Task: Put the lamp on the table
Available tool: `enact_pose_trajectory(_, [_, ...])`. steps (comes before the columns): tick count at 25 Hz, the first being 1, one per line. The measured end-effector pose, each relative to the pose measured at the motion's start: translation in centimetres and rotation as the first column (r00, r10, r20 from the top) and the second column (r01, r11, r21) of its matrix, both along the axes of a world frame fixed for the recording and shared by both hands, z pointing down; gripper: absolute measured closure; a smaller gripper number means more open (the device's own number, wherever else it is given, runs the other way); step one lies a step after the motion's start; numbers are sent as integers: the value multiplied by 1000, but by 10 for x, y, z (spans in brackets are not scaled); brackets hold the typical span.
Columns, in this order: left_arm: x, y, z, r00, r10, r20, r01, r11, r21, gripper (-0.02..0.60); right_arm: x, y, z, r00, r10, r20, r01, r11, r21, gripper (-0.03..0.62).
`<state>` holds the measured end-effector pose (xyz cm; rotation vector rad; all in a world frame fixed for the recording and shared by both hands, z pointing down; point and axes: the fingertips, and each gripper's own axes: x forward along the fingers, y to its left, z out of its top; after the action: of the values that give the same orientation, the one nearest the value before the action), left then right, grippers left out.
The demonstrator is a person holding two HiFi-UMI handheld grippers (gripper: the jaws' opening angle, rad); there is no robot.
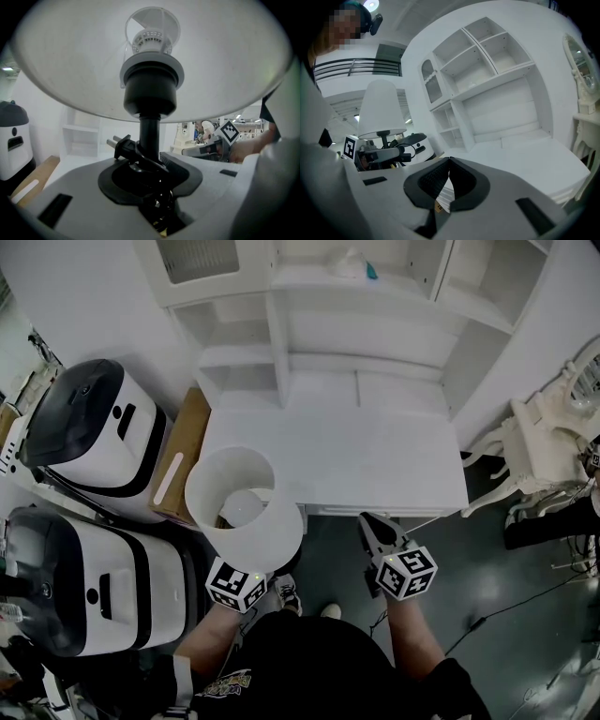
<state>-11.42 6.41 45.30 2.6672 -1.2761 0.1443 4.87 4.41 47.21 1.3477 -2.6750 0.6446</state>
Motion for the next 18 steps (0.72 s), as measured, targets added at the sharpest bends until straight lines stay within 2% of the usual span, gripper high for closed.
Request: enact_pose_trajectory(18, [-33,-61,1,996,89,-2,-89,996,19,442,-36,-53,1,997,73,-7,-73,997,-12,568])
